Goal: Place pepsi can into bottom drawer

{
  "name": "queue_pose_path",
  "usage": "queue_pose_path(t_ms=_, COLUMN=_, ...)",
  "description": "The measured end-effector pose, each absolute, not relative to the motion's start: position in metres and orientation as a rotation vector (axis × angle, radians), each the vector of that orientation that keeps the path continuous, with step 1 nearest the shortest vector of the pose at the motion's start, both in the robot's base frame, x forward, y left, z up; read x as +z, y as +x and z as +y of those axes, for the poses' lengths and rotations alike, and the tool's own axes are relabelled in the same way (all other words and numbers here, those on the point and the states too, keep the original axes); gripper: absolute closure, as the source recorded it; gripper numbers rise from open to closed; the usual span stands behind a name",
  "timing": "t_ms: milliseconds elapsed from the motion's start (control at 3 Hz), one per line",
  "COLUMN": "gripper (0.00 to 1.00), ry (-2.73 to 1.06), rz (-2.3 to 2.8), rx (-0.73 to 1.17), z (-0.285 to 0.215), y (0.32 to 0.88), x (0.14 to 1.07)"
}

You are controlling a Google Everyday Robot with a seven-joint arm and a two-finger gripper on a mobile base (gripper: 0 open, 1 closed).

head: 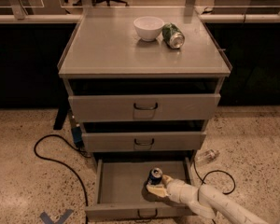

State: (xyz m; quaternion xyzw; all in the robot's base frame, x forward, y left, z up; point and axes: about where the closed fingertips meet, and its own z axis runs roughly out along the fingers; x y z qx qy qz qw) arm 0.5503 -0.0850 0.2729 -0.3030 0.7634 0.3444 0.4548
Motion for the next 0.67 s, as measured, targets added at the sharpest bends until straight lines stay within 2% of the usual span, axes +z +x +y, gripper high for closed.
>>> queue_pose_path(t_ms=333, gripper=1.0, ry=-0.676, rz=1.913, rx=0.784, z=-0.0887, y=0.5944, x=0.2411)
queue_pose_path(t_ms=667, gripper=1.0, ry=-0.676, rz=1.913, rx=0.784, z=-0.0887, y=0.5944, x=0.2411)
